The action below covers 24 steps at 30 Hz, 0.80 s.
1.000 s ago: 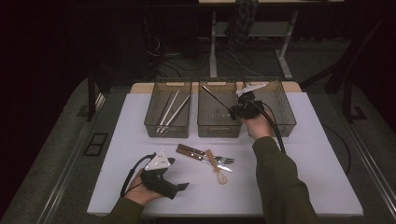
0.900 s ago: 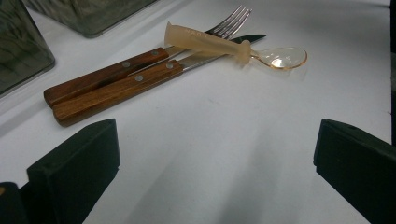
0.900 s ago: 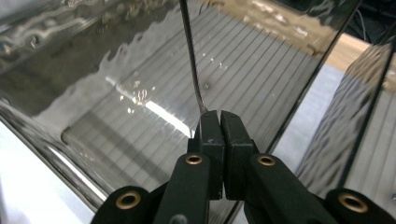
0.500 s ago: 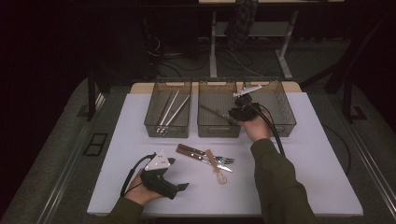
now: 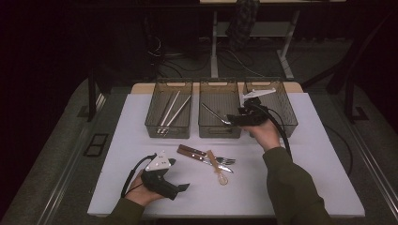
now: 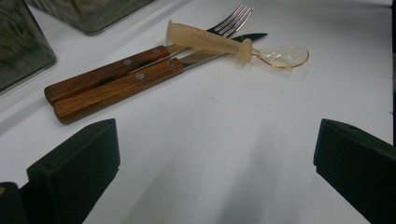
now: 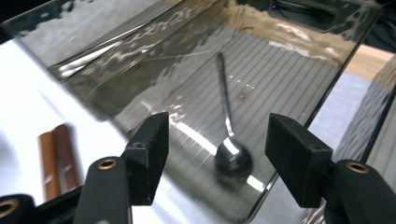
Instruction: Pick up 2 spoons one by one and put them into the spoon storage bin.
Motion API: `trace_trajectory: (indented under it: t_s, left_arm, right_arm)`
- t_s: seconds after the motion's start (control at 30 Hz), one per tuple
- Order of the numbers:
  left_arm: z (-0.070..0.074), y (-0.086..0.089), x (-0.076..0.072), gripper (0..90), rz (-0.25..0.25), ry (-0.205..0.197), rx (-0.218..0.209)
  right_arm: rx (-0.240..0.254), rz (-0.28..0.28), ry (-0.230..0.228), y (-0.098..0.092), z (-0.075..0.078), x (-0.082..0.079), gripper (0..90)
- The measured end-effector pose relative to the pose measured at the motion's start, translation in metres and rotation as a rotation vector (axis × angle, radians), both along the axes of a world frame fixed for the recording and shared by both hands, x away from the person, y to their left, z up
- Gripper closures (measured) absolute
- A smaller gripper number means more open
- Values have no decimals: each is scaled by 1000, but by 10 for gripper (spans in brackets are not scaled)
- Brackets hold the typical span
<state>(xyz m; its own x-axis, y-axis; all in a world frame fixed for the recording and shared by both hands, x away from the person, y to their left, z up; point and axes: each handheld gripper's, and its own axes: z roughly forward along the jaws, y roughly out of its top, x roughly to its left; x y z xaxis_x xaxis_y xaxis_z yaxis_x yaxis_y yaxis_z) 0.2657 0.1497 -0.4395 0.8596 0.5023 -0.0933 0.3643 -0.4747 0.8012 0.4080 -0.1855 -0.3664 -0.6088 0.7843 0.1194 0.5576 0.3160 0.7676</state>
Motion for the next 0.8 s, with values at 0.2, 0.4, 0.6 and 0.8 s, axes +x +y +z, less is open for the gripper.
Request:
trace_trajectory:
  t_s: [0.2, 0.4, 0.6, 0.8]
  left_arm:
    - [0, 1, 0, 0, 2, 0, -4]
    - [1, 1, 0, 0, 6, -11, -11]
    - [1, 1, -1, 0, 10, -10, -14]
    - [2, 1, -1, 0, 6, -12, -13]
  right_arm:
    - [8, 46, -11, -6, -5, -23, 387]
    - [17, 91, -7, -11, -13, -42, 388]
    - [33, 130, 7, -15, -21, -61, 428]
    - [39, 168, 19, -18, -30, -80, 495]
